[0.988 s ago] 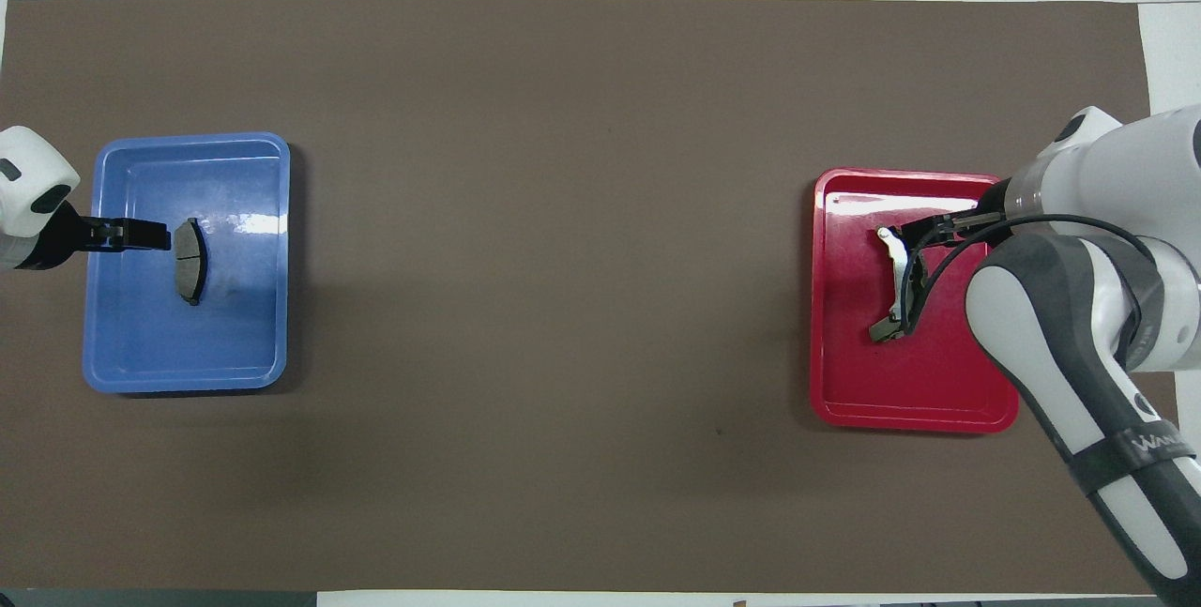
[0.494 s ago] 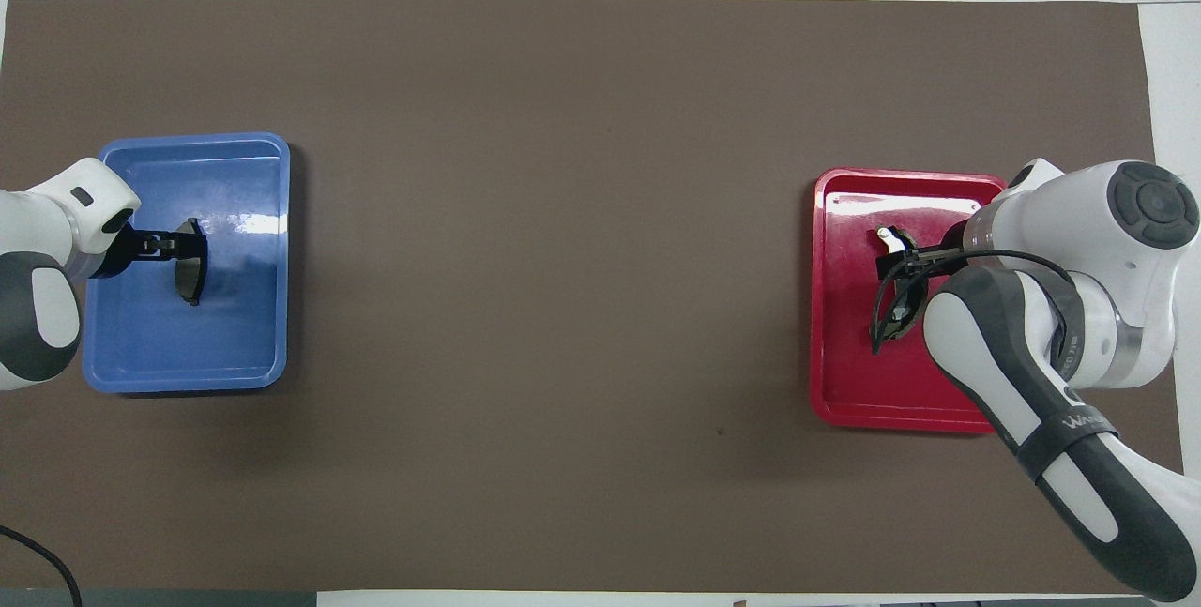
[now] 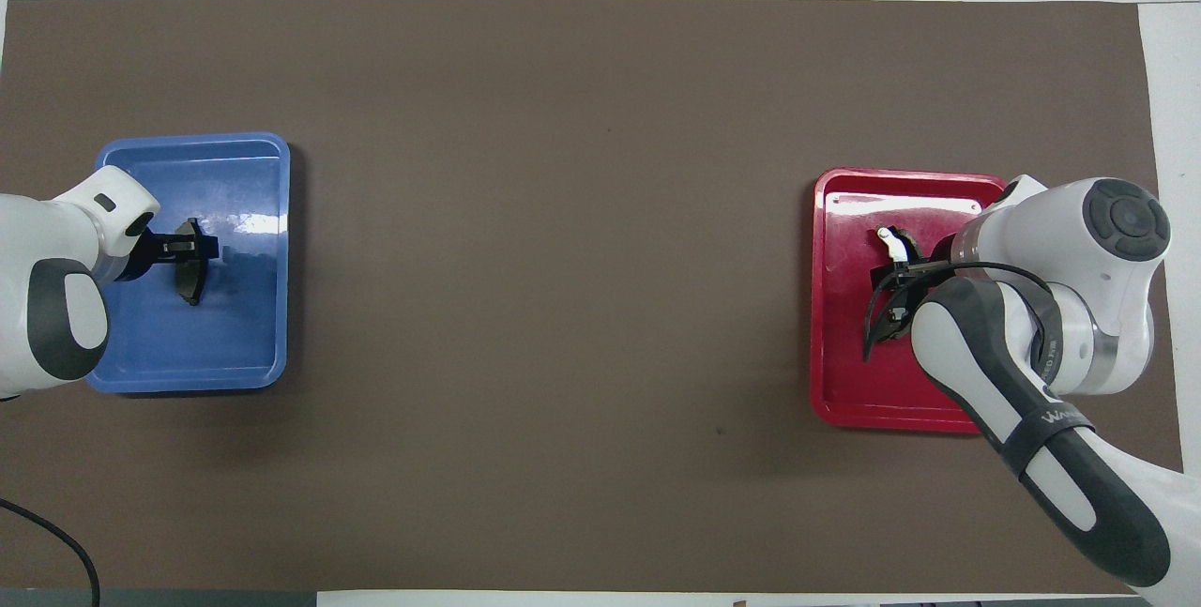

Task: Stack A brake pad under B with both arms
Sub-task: 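Grasp the small pad and the curved pad with the left and right grippers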

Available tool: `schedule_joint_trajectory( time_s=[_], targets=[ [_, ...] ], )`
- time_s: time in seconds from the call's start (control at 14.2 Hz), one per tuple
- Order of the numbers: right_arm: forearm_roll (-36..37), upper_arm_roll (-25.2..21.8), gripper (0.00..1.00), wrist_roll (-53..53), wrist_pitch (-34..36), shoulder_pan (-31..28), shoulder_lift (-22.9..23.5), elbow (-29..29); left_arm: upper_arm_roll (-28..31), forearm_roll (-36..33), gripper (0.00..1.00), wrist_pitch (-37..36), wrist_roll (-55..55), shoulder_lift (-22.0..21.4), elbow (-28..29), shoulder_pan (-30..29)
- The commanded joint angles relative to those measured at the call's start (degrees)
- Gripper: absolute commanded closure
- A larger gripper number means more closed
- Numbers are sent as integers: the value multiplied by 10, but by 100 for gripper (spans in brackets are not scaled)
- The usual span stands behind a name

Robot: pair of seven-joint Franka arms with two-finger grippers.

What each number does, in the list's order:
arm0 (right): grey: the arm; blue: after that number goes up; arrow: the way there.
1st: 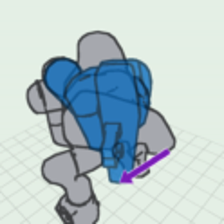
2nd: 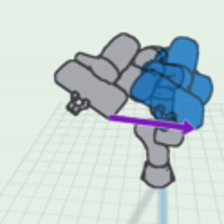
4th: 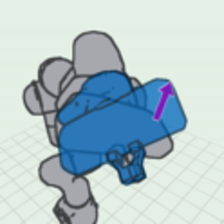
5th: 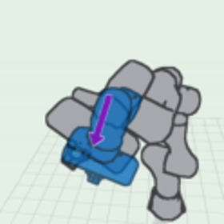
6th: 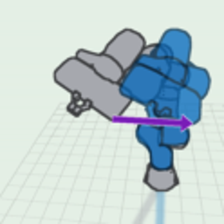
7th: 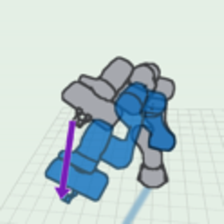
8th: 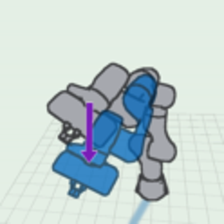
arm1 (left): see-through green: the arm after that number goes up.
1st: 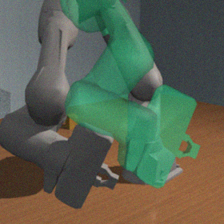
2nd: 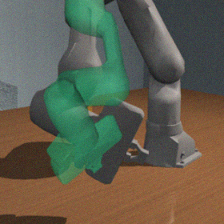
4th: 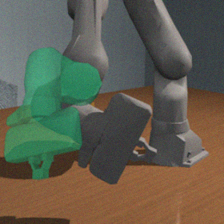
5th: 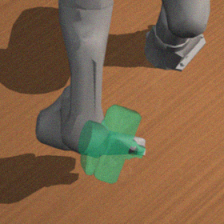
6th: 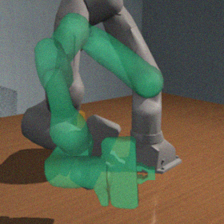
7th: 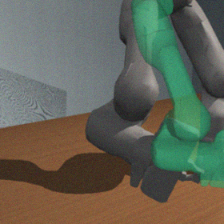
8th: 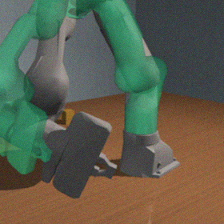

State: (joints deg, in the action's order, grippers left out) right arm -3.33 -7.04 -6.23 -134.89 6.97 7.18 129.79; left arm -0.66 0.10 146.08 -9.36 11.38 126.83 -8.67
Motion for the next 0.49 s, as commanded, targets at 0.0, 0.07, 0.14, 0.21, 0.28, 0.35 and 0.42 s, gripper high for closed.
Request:
schedule_joint_trajectory(
  time_s=[0.0, 0.07, 0.14, 0.21, 0.28, 0.35, 0.42],
  targets=[
    [-10, 3, 10, -15, -15, -7, 7, 5, -1, 2, 30, 27, 7, -3, 24, -6],
    [-10, 3, 13, -15, -16, -7, 7, 5, -1, 2, 32, 26, 6, -4, 28, -13],
    [-10, 3, 16, -15, -14, -7, 7, 5, -1, 2, 33, 26, 5, -5, 31, -14],
    [-10, 3, 19, -16, -14, -7, 7, 6, -1, 2, 35, 25, 6, -6, 32, -14],
    [-10, 3, 24, -17, -14, -8, 7, 6, -1, 2, 40, 22, 7, -7, 32, -14],
    [-10, 3, 27, -18, -14, -9, 7, 6, -1, 2, 55, 16, 8, -7, 30, -11],
    [-10, 3, 30, -18, -13, -8, 7, 5, -2, 2, 72, 8, 12, -13, 28, -11]
  ],
)
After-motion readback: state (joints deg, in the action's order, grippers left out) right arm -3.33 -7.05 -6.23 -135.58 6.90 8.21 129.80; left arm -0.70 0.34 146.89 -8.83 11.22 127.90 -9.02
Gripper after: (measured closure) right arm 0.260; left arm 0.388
